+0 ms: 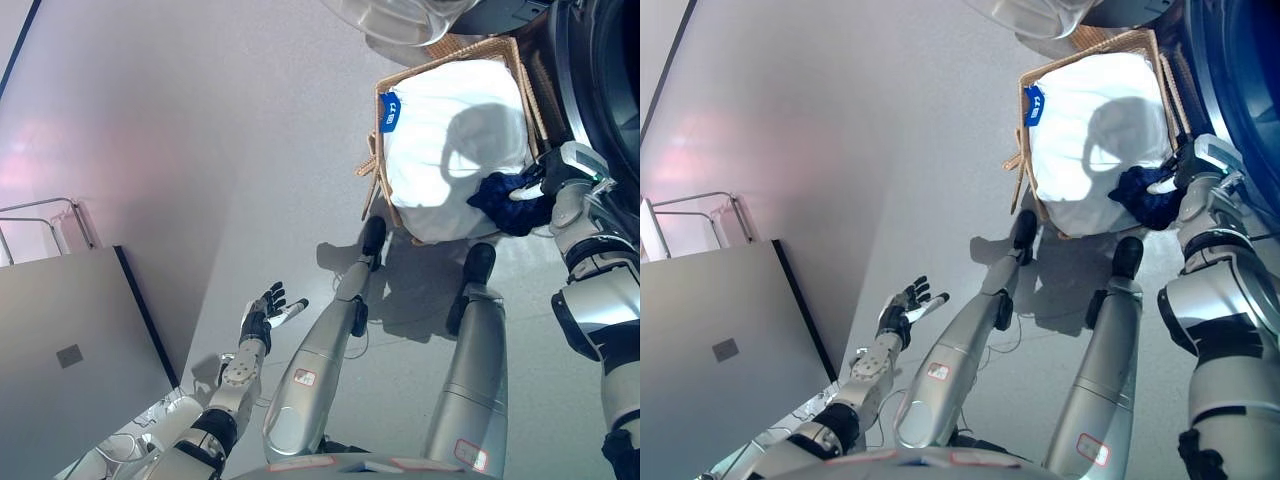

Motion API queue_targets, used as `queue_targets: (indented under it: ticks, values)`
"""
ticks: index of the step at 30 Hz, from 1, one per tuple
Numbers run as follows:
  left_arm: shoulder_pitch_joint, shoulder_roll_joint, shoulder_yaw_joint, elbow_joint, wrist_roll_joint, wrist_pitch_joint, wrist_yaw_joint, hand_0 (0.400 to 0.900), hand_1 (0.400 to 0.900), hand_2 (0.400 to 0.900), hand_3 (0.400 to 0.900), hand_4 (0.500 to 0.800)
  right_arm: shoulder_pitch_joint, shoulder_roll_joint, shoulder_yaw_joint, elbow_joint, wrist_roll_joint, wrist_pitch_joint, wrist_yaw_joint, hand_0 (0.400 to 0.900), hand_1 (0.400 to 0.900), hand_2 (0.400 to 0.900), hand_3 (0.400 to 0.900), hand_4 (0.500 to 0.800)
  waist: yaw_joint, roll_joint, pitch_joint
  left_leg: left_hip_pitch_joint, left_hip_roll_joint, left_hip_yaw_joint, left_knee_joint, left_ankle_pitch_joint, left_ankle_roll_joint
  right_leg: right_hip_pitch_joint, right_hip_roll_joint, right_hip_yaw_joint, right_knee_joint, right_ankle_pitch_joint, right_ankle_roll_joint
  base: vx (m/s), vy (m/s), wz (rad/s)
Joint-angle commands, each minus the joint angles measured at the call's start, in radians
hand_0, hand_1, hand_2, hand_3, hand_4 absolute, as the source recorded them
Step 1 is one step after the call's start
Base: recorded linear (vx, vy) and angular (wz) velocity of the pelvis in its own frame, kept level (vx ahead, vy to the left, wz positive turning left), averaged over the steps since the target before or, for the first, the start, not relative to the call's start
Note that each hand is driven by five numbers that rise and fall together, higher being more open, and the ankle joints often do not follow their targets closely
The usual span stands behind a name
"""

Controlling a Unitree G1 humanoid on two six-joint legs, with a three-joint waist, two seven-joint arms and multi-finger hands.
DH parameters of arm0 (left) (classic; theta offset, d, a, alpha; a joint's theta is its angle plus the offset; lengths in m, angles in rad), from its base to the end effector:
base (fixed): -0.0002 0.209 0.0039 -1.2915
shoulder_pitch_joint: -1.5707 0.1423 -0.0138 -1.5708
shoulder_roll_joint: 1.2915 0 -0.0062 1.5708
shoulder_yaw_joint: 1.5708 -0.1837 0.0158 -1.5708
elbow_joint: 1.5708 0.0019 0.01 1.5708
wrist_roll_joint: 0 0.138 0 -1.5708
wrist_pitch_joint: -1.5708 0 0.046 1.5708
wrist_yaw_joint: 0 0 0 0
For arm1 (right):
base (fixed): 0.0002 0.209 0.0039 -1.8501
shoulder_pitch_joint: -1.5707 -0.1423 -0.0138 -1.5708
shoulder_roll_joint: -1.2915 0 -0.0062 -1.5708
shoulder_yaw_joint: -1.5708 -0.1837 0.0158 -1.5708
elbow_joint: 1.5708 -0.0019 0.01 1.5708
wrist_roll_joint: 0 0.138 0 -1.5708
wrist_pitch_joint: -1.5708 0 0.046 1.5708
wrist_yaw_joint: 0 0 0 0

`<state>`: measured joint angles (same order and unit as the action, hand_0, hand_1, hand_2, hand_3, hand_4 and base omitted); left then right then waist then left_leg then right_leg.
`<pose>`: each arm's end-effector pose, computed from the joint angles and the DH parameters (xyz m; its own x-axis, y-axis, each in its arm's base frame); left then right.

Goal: Put the clothes in the basket into the washing machine.

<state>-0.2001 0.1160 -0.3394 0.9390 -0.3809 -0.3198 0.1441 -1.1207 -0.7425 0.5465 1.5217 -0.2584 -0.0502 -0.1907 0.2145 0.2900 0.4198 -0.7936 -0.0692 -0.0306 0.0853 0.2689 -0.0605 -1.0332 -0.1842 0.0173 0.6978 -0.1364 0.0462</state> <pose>0.1888 0.1414 -0.0649 0.8905 0.0120 -0.4548 -0.0278 0.9992 -0.0280 0.3199 -0.3308 0.1627 0.8489 -0.5277 -0.0306 0.1389 0.2785 -0.9503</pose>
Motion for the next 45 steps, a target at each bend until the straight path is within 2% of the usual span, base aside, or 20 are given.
queue_targets:
  ticks: [1,8,13,17,18,21,22,23,24,30,31,38,45]
  values:
    - [0.006,0.028,0.036,0.098,0.024,-0.017,0.045,0.900,0.900,0.900,0.900,0.800,0.064,-0.046,0.036,0.022,-0.015,0.004,-0.009,0.400,0.400,0.400,0.400,0.500,-0.021,0.041,-0.034,-0.009,-0.048,0.019,0.113,-0.187,0.037,0.123,0.004,-0.022,-0.286,0.124,0.002,0.04,0.005,0.00]
    - [0.004,0.034,0.043,0.127,0.030,-0.016,0.049,0.900,0.900,0.900,0.900,0.800,0.093,0.004,-0.024,0.001,0.028,-0.001,-0.027,0.400,0.400,0.400,0.400,0.500,-0.036,0.012,-0.042,0.066,-0.042,0.013,0.080,-0.190,0.035,0.215,0.012,-0.038,-0.347,0.135,0.006,0.06,-0.013,-0.03]
    - [0.007,0.040,0.054,0.153,0.027,-0.013,0.054,0.900,0.900,0.900,0.900,0.800,0.112,0.053,-0.132,-0.017,0.144,-0.015,-0.061,0.400,0.400,0.400,0.400,0.500,-0.049,-0.014,-0.056,0.122,-0.030,0.010,0.047,-0.171,0.039,0.294,0.023,-0.060,-0.421,0.180,0.008,0.04,-0.016,-0.08]
    - [0.027,0.043,0.062,0.170,0.032,-0.011,0.058,0.900,0.900,0.900,0.900,0.800,0.180,0.098,-0.324,-0.015,0.371,-0.046,-0.090,0.400,0.400,0.400,0.400,0.500,-0.059,-0.023,-0.077,0.191,-0.022,0.008,0.011,-0.177,0.039,0.385,0.025,-0.075,-0.488,0.188,0.014,0.10,-0.018,-0.05]
    - [0.037,0.039,0.065,0.170,0.030,-0.012,0.059,0.900,0.900,0.900,0.900,0.800,0.229,0.140,-0.387,-0.035,0.446,-0.065,-0.108,0.400,0.400,0.400,0.400,0.500,-0.064,-0.026,-0.080,0.209,-0.020,0.009,0.003,-0.178,0.039,0.408,0.027,-0.078,-0.505,0.192,0.016,0.11,-0.017,-0.11]
    - [0.066,0.041,0.075,0.172,0.034,-0.026,0.083,0.900,0.900,0.900,0.900,0.800,0.297,0.218,-0.589,-0.068,0.818,-0.152,-0.119,0.400,0.400,0.400,0.400,0.500,-0.071,-0.031,-0.102,0.269,-0.012,0.015,-0.028,-0.186,0.038,0.489,0.030,-0.089,-0.575,0.199,0.021,0.13,-0.025,-0.15]
    - [0.077,0.043,0.079,0.168,0.034,-0.030,0.087,0.900,0.900,0.900,0.900,0.800,0.316,0.238,-0.626,-0.080,0.896,-0.175,-0.116,0.400,0.400,0.400,0.400,0.500,-0.070,-0.032,-0.111,0.284,-0.011,0.016,-0.037,-0.188,0.037,0.507,0.031,-0.090,-0.591,0.203,0.023,0.07,-0.008,-0.09]
    - [0.079,0.044,0.078,0.167,0.034,-0.030,0.087,0.900,0.900,0.900,0.900,0.800,0.319,0.239,-0.627,-0.081,0.897,-0.175,-0.116,0.400,0.400,0.400,0.400,0.500,-0.069,-0.032,-0.111,0.287,-0.010,0.016,-0.038,-0.188,0.037,0.510,0.031,-0.090,-0.594,0.204,0.023,0.10,-0.012,-0.12]
    - [0.095,0.046,0.084,0.167,0.035,-0.033,0.088,0.900,0.900,0.900,0.900,0.800,0.345,0.265,-0.674,-0.090,1.006,-0.204,-0.095,0.400,0.400,0.400,0.400,0.500,-0.068,-0.032,-0.130,0.307,-0.009,0.017,-0.051,-0.191,0.036,0.534,0.034,-0.094,-0.616,0.206,0.027,0.07,-0.009,-0.08]
    - [0.125,0.042,0.093,0.198,0.022,-0.040,0.081,0.900,0.900,0.900,0.900,0.800,0.378,0.317,-0.764,-0.177,1.227,-0.286,-0.060,0.400,0.400,0.400,0.400,0.500,-0.074,-0.032,-0.174,0.358,-0.003,0.016,-0.077,-0.195,0.034,0.591,0.040,-0.093,-0.654,0.205,0.029,0.10,-0.013,-0.06]
    - [0.137,0.033,0.092,0.207,0.010,-0.042,0.074,0.900,0.900,0.900,0.900,0.800,0.397,0.348,-0.798,-0.226,1.292,-0.325,-0.047,0.400,0.400,0.400,0.400,0.500,-0.081,-0.030,-0.186,0.372,-0.002,0.015,-0.080,-0.199,0.034,0.605,0.043,-0.092,-0.655,0.198,0.029,0.09,-0.012,0.00]
    - [0.162,0.030,0.086,0.215,0.002,-0.047,0.061,0.900,0.900,0.900,0.900,0.800,0.357,0.340,-0.836,-0.291,1.327,-0.392,-0.076,0.400,0.400,0.400,0.400,0.500,-0.080,-0.020,-0.216,0.404,0.000,0.007,-0.086,-0.202,0.032,0.641,0.045,-0.100,-0.658,0.187,0.027,0.06,-0.020,0.05]
    - [0.177,0.036,0.072,0.197,0.002,-0.053,0.052,0.900,0.900,0.900,0.900,0.800,0.228,0.220,-0.835,-0.310,1.330,-0.422,-0.111,0.400,0.400,0.400,0.400,0.500,-0.062,-0.004,-0.239,0.431,-0.001,-0.012,-0.105,-0.196,0.026,0.657,0.049,-0.112,-0.641,0.162,0.023,0.04,-0.028,0.12]
